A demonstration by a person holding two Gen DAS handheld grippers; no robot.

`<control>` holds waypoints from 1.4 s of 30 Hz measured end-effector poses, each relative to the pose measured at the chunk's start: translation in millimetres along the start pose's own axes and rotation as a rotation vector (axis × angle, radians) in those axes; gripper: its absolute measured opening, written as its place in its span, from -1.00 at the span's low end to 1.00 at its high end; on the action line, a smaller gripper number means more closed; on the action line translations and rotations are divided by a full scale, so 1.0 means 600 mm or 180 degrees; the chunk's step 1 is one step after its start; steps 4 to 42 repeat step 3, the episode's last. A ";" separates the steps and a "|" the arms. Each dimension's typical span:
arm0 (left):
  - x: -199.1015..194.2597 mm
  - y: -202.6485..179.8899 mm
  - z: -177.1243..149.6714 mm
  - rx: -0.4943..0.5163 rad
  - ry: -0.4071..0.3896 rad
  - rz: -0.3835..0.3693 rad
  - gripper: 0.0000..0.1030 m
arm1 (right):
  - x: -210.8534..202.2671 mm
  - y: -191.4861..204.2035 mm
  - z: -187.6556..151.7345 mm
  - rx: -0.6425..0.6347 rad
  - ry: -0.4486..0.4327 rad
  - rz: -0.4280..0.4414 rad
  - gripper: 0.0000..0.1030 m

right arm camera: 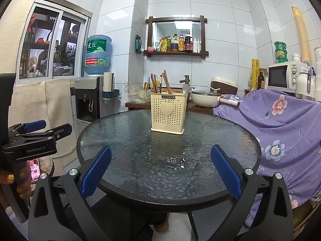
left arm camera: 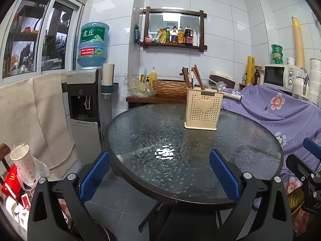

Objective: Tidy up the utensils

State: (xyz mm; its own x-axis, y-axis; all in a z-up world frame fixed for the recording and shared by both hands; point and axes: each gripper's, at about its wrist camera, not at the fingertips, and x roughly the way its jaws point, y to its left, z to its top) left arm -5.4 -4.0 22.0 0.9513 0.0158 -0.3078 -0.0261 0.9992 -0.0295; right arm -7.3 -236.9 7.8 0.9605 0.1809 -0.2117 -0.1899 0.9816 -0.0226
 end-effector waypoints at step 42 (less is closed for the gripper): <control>-0.001 -0.002 0.001 0.0013 -0.0006 -0.0003 0.88 | 0.000 0.000 0.000 0.0002 0.0000 0.0003 0.89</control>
